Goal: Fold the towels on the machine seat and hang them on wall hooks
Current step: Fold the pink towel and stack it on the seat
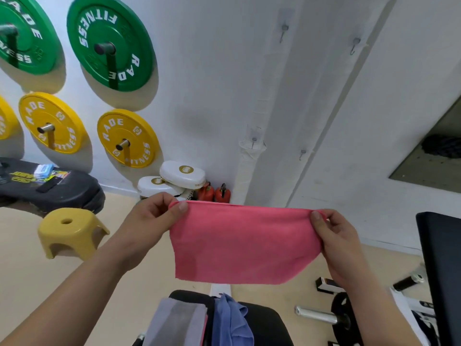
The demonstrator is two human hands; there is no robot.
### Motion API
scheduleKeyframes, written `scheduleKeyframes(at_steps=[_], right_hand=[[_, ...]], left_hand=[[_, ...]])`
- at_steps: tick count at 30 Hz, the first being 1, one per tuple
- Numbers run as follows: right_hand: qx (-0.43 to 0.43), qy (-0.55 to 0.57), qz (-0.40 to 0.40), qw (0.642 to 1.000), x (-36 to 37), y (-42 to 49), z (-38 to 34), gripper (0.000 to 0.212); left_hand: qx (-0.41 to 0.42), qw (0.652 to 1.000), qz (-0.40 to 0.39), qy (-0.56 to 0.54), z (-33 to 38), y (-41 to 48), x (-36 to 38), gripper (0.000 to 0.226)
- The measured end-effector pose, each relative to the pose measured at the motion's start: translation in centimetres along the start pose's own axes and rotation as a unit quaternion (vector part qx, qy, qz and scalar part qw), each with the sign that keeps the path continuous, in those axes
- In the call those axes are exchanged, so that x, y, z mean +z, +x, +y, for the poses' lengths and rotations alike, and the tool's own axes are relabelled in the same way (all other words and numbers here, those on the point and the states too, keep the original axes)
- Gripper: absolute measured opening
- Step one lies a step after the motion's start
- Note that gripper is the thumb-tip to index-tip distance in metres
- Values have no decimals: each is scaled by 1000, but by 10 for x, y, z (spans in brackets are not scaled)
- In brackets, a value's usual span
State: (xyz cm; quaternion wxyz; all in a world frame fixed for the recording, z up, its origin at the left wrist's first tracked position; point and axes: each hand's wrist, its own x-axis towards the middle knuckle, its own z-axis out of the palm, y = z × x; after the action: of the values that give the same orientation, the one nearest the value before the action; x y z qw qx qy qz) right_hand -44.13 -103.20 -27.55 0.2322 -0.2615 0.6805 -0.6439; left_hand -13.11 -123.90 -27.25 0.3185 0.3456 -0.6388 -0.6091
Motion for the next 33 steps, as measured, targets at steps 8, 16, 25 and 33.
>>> scheduleKeyframes(at_steps=[8, 16, 25, 33], right_hand=[[42, -29, 73, 996, 3, -24, 24, 20], [136, 30, 31, 990, 20, -55, 33, 20], [118, 70, -42, 990, 54, -91, 18, 13], [139, 86, -46, 986, 48, -98, 12, 17]], left_hand=[[-49, 991, 121, 10, -31, -1, 47, 36], [-88, 993, 68, -29, -36, -15, 95, 36], [-79, 992, -54, -83, -33, -56, 157, 16], [-68, 993, -50, -78, -29, -64, 150, 7]])
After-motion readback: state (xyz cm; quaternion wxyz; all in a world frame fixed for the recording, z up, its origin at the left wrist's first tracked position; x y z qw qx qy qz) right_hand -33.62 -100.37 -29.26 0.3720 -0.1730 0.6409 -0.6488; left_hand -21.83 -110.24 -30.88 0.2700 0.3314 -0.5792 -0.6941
